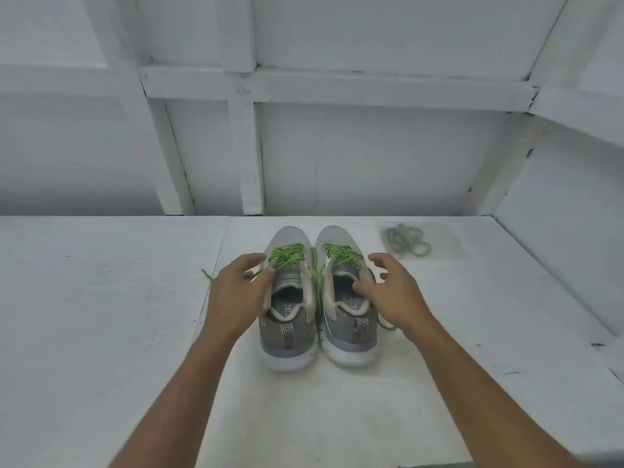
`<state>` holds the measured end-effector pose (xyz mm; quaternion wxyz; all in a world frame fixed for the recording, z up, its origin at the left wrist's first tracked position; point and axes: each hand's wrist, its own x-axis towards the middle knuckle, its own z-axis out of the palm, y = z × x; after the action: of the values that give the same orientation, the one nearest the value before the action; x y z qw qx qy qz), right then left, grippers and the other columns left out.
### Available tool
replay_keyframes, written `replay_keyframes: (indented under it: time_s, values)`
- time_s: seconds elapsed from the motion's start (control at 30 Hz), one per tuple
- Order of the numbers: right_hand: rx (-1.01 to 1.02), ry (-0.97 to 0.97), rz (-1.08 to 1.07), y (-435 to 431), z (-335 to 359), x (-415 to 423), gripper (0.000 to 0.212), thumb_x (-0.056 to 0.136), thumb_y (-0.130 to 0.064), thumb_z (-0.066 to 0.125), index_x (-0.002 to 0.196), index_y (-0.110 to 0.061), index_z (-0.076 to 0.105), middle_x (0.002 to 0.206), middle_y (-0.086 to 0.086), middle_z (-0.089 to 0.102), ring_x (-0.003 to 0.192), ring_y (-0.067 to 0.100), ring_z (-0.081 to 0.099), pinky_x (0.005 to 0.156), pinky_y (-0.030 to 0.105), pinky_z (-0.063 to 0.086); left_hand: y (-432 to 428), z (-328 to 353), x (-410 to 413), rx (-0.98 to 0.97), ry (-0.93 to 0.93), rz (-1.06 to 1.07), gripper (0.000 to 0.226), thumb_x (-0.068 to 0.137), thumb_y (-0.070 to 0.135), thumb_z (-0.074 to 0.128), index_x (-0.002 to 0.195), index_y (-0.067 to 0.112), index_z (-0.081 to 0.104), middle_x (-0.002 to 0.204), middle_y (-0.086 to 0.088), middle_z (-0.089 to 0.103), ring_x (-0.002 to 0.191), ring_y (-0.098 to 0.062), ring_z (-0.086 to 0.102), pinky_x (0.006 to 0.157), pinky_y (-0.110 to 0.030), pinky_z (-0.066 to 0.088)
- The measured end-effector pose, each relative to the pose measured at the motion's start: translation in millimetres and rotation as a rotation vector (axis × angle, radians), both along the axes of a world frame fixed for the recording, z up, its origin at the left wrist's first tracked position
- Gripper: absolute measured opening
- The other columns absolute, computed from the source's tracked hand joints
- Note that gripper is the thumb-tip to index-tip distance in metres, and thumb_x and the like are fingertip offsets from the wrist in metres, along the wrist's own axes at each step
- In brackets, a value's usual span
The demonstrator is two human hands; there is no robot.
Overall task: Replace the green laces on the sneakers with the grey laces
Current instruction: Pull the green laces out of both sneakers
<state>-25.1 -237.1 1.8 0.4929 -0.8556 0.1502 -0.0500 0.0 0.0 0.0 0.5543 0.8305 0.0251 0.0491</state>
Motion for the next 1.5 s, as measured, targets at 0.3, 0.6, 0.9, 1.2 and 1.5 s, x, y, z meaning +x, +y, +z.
replay_keyframes:
  time_s: [0.3,0.6,0.9,1.2,1.5]
  values:
    - [0.055,0.075,0.034,-1.3,-12.9,6.3,0.04,0.088,-0.024,0.062,0.128,-0.027,0.06,0.118,-0.004,0.066,0.097,0.014,0.063,0.079,0.029,0.052,1.1,-23.3,-4.4,-0.018,0.064,-0.008,0.028,0.093,0.047,0.058,0.111,0.031,0.071,0.104,0.011,0.072,0.077,0.0,0.068,0.087,-0.037,0.054]
    - [-0.025,0.01,-0.031,-21.4,0.9,13.6,0.017,0.094,-0.013,0.053,0.097,-0.019,0.068,0.088,0.005,0.069,0.082,0.023,0.064,0.07,0.035,0.051,-1.0,-31.4,-7.7,-0.04,0.046,0.011,0.03,0.093,0.05,0.056,0.114,0.034,0.069,0.105,0.015,0.072,0.101,-0.006,0.065,0.094,-0.038,0.05]
    - [-0.021,0.033,-0.085,-49.8,-0.7,27.4,0.018,0.093,-0.015,0.054,0.101,-0.022,0.068,0.091,0.005,0.071,0.084,0.027,0.067,0.074,0.043,0.056,-4.7,-30.3,-8.0,-0.081,0.038,0.047,0.022,0.094,0.045,0.056,0.107,0.035,0.07,0.1,0.017,0.071,0.099,-0.004,0.065,0.091,-0.034,0.051]
    - [0.035,0.076,-0.05,-53.0,-6.0,27.1,0.024,0.091,-0.018,0.06,0.113,-0.026,0.064,0.102,0.001,0.07,0.09,0.022,0.067,0.082,0.048,0.057,-12.5,-25.1,0.6,-0.067,-0.015,0.113,0.018,0.096,0.041,0.054,0.096,0.034,0.071,0.089,0.016,0.071,0.093,-0.009,0.065,0.086,-0.034,0.051]
    - [-0.466,-0.201,0.008,-17.2,42.0,26.2,0.051,0.087,-0.013,0.058,0.137,-0.013,0.046,0.138,0.004,0.047,0.125,0.022,0.043,0.098,0.03,0.035,-9.5,-18.1,2.0,-0.013,-0.06,0.224,0.039,0.087,0.046,0.065,0.119,0.022,0.061,0.108,0.012,0.061,0.1,-0.01,0.057,0.083,-0.026,0.043]
